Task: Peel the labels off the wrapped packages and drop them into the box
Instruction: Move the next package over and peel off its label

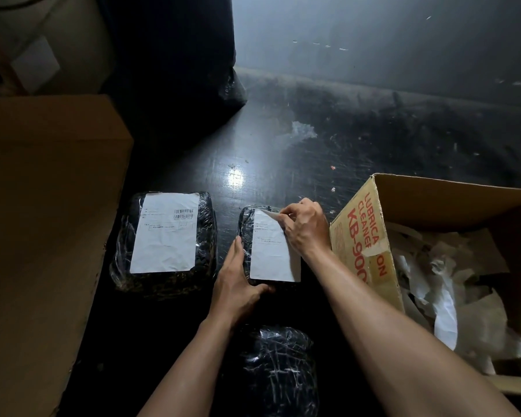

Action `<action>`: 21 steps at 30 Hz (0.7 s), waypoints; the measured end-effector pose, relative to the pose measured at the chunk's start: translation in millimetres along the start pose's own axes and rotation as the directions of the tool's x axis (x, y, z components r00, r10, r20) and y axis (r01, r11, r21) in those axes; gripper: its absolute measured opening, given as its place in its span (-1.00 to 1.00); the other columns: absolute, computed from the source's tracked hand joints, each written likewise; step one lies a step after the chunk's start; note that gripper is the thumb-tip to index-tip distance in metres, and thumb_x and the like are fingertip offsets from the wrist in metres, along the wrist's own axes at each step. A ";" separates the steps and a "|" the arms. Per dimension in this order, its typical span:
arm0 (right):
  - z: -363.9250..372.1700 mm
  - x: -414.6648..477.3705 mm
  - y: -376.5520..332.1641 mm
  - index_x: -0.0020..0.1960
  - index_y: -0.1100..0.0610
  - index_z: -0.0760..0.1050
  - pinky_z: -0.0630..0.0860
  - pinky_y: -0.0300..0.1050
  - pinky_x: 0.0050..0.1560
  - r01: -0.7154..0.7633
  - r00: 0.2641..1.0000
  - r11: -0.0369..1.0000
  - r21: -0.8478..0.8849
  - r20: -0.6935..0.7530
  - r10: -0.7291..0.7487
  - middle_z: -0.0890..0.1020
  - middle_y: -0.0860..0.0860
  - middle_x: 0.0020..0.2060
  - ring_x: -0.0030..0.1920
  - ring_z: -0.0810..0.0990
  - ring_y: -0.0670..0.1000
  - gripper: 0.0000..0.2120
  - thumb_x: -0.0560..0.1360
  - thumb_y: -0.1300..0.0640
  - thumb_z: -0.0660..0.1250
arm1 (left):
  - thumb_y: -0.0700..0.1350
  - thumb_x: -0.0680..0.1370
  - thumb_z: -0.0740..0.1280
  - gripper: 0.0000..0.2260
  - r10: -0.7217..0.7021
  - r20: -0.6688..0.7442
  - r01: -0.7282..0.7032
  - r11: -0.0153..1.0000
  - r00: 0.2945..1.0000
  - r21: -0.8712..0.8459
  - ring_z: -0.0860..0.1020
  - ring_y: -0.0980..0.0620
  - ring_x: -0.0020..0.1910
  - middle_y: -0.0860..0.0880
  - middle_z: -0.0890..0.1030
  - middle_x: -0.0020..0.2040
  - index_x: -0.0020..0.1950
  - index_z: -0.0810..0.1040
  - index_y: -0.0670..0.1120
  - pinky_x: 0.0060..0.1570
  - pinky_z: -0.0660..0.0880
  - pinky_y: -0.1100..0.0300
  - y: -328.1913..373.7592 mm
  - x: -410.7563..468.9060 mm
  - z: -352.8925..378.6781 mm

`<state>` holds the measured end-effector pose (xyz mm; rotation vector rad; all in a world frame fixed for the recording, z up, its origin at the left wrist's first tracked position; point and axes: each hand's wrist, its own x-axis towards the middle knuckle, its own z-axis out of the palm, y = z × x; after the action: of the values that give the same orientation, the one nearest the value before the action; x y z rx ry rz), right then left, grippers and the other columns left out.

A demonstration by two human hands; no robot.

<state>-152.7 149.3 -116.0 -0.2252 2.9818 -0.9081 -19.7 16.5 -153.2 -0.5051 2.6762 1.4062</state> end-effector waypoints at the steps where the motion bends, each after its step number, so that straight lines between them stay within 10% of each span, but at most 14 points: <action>1: 1.6 -3.8 -0.5 -0.08 0.09 0.70 0.46 -0.04 -0.04 0.013 0.999 1.000 0.002 -0.029 -0.013 0.56 0.01 -0.14 -0.03 0.49 0.05 -0.80 0.50 -0.03 0.44 | 0.02 0.24 0.63 0.14 -0.003 0.000 0.003 1.000 1.000 0.004 0.17 0.14 0.54 0.07 0.09 0.61 0.62 -0.02 -0.06 0.34 0.13 0.39 0.5 0.2 0.3; 12: 11.4 -26.4 -5.7 -0.11 0.04 0.72 0.24 -0.12 -0.06 0.052 0.980 0.999 0.002 -0.195 -0.051 0.58 -0.03 -0.18 -0.08 0.47 0.04 -0.93 0.46 0.07 0.48 | 0.20 0.18 0.57 0.15 -0.029 0.011 0.029 1.000 1.000 0.001 0.30 0.07 0.50 0.03 0.21 0.58 0.62 0.04 -0.05 0.40 0.37 0.09 6.8 1.2 -1.2; 21: -0.2 -25.2 -2.4 -0.08 0.04 0.72 0.43 -0.01 0.01 0.112 0.984 0.992 0.053 -0.147 -0.104 0.63 -0.05 -0.11 -0.01 0.47 0.02 -0.89 0.48 0.02 0.46 | 0.04 0.22 0.63 0.14 -0.048 0.013 0.048 0.999 0.999 -0.006 0.23 0.06 0.54 0.00 0.14 0.60 0.62 0.02 -0.09 0.33 0.15 0.39 3.3 1.7 0.8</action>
<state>-127.5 151.1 -115.2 -0.3372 3.0935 -1.0700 -22.5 18.5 -151.5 -0.5543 2.6323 1.4001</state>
